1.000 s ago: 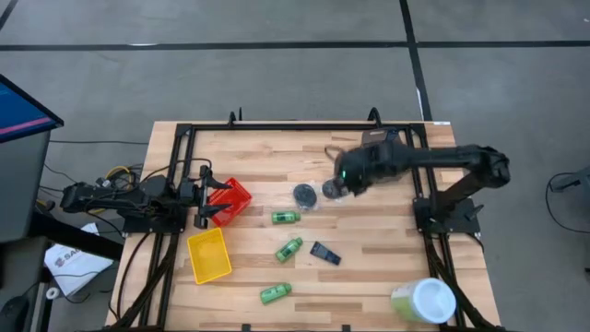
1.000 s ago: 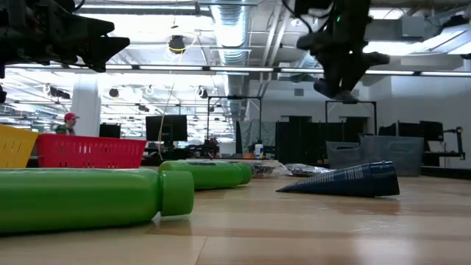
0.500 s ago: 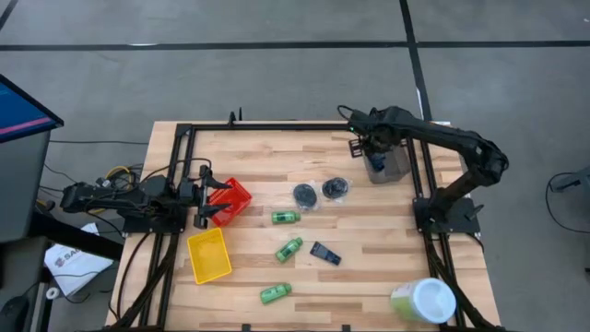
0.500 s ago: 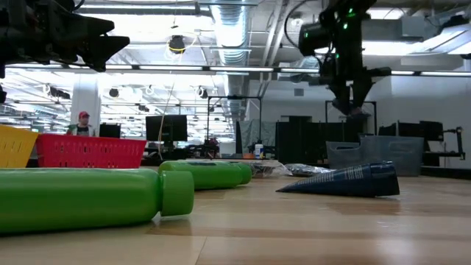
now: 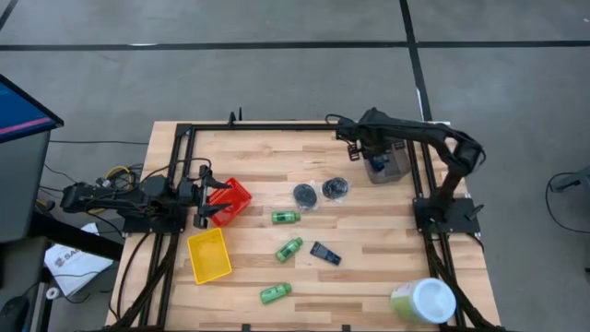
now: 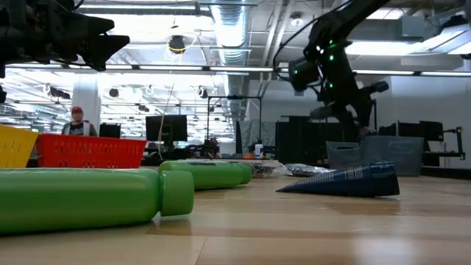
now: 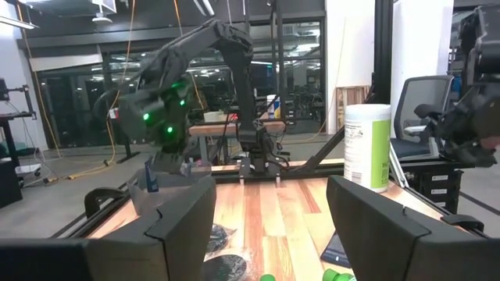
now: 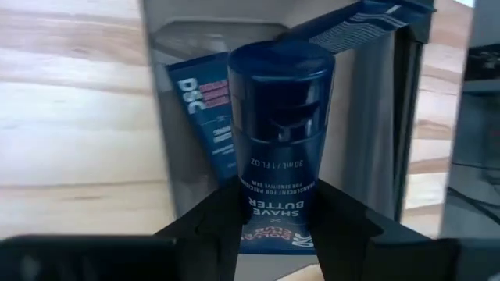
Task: Pick & Place Travel size toiletries
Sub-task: Put the shaving cream into the black bin
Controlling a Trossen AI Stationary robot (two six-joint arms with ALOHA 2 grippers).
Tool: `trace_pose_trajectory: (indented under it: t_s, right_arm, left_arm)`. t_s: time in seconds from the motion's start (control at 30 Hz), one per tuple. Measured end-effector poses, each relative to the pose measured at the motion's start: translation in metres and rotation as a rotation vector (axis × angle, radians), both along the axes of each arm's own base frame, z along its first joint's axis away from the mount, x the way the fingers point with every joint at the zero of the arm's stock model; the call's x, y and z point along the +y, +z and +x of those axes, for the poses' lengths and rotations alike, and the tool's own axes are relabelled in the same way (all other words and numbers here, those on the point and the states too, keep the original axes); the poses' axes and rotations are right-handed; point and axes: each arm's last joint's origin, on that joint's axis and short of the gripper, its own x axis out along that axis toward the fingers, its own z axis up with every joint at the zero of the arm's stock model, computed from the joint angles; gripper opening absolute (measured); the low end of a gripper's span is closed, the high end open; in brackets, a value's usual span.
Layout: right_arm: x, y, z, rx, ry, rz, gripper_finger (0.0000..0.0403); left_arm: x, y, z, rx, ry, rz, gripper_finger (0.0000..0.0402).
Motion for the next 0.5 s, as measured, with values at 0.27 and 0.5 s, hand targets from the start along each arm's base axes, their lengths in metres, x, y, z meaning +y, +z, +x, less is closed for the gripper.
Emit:
trace_pose_trajectory:
  t_s: [0.27,0.5]
  right_arm:
    - [-0.015,-0.026,0.002,0.07,0.015,0.071,0.0125]
    - [-0.016,-0.031,0.006,0.055,0.033,0.087,0.0125]
  left_arm:
    - [0.0,0.0,0.0,0.0,0.0,0.0,0.0242]
    - [0.0,0.0,0.0,0.0,0.0,0.0,0.0242]
